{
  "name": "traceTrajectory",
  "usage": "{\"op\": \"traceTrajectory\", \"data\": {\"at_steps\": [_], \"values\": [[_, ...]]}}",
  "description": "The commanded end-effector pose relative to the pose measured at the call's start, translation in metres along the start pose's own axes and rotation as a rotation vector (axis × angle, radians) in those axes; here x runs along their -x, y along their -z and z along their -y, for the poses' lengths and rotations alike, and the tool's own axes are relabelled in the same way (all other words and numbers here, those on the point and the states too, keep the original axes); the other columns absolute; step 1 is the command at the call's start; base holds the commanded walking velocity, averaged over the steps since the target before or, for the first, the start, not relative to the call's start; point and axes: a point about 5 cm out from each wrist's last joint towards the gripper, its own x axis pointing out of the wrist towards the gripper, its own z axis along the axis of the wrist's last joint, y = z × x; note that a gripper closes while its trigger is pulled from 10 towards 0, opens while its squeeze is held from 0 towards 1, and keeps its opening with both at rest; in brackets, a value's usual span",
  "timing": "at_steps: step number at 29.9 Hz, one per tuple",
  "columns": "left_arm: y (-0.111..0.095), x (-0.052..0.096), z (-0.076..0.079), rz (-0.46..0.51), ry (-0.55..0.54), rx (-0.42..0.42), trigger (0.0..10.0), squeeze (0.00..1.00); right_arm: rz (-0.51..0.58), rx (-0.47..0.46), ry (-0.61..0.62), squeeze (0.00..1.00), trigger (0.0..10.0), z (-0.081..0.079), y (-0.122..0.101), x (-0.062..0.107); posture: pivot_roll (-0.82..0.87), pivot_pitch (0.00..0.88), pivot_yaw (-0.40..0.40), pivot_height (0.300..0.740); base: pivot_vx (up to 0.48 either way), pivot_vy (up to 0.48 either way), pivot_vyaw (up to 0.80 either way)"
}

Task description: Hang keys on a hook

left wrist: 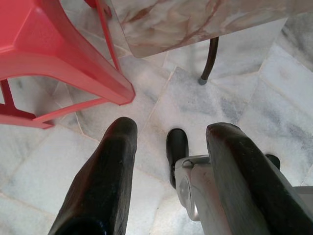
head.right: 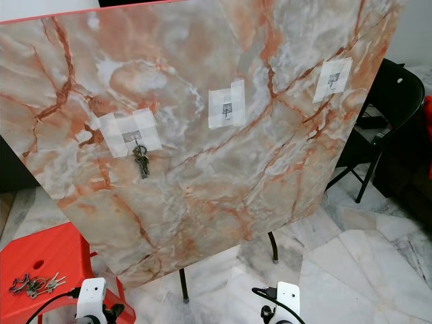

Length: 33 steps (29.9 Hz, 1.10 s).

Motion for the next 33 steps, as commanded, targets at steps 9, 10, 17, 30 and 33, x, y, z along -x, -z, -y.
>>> {"op": "traceTrajectory", "data": {"at_steps": [9, 10, 17, 30, 33], "values": [[0.003, 0.000, -0.002, -0.020, -0.009, 0.012, 10.0, 0.00, 0.001, -0.014, -0.006, 0.00, 10.0, 0.000, 0.004, 0.001, 0.03, 0.000, 0.006, 0.740, 0.000, 0.000, 0.00], [0.003, 0.000, -0.002, -0.020, -0.010, 0.013, 10.0, 0.00, 0.002, -0.015, -0.007, 0.00, 10.0, 0.000, 0.003, 0.001, 0.03, 0.000, 0.006, 0.740, 0.000, 0.000, 0.00], [0.003, 0.000, -0.002, -0.022, -0.015, 0.014, 10.0, 0.00, 0.027, 0.040, -0.026, 0.00, 10.0, -0.005, -0.017, -0.002, 0.03, 0.000, 0.007, 0.740, 0.000, 0.000, 0.08], [0.003, 0.000, -0.002, -0.019, -0.023, 0.018, 10.0, 0.00, 0.010, 0.041, -0.012, 0.00, 10.0, -0.001, -0.005, -0.001, 0.04, 0.000, 0.002, 0.740, 0.000, 0.000, 0.78], [0.003, 0.000, -0.002, -0.021, -0.024, 0.014, 10.0, 0.00, 0.010, 0.040, -0.010, 0.00, 10.0, 0.000, -0.005, -0.001, 0.04, 0.000, 0.002, 0.740, 0.000, 0.000, 0.80]]}}
